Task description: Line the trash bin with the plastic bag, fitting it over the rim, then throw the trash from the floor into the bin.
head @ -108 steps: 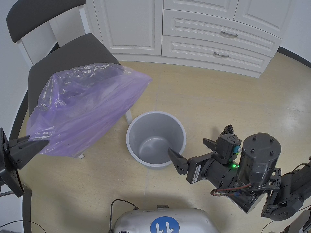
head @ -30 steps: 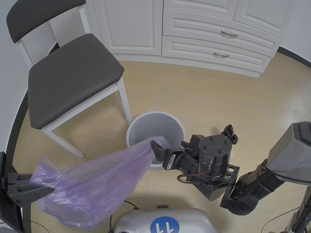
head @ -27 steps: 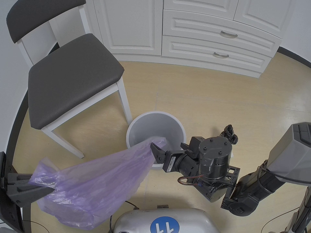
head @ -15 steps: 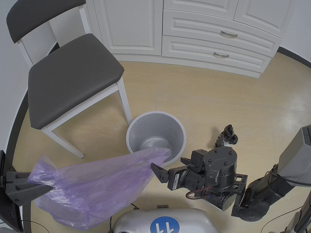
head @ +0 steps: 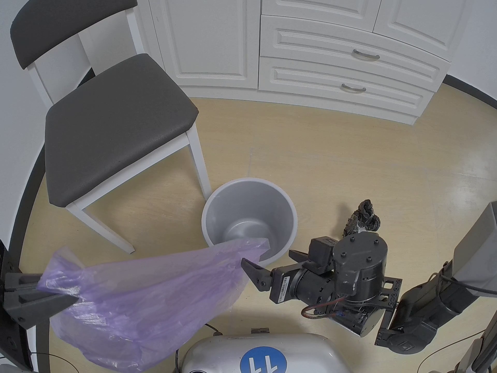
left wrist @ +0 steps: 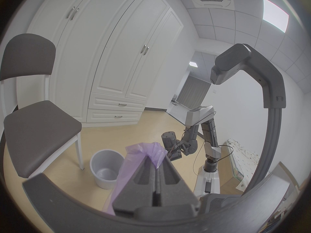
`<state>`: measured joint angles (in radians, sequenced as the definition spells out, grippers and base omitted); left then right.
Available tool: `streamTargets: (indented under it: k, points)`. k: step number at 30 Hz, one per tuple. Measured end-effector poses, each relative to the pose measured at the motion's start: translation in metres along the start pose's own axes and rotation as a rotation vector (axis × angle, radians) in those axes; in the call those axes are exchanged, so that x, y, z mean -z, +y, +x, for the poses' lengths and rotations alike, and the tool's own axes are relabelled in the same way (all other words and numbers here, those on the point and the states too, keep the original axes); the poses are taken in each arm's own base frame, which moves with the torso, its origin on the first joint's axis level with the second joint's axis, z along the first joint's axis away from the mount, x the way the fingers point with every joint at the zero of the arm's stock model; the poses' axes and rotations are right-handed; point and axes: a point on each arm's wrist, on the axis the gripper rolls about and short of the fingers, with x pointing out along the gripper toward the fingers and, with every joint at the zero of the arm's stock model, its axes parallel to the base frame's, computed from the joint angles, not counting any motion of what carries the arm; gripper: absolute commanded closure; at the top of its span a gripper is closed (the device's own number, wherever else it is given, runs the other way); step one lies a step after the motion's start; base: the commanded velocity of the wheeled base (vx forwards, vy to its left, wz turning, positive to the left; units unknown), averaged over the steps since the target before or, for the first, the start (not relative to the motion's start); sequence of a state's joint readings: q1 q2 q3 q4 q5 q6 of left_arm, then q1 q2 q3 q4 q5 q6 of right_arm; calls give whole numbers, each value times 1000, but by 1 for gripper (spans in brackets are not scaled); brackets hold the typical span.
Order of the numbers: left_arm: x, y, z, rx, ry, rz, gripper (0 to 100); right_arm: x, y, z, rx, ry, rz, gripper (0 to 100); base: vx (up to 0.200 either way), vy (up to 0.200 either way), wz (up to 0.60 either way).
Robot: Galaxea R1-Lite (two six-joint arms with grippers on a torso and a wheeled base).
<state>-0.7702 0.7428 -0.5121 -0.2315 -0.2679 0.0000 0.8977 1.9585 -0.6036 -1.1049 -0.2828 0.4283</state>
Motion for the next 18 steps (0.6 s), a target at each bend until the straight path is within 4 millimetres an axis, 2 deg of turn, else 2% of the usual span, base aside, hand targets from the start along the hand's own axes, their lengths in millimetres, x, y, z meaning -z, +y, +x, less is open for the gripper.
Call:
streamTargets:
  k: [4, 12, 18]
  points:
    - [0, 0, -1, 4, -2, 1, 100, -4, -6, 6, 19, -15, 10, 0, 0, 0, 0]
    - [0, -3, -4, 32, -15, 4, 100, -7, -32, 39, 101, -40, 67, 0, 0, 0, 0]
    - [-1, -4, -6, 40, -24, 6, 100, 3, -45, 47, 85, 25, 73, 0, 0, 0, 0]
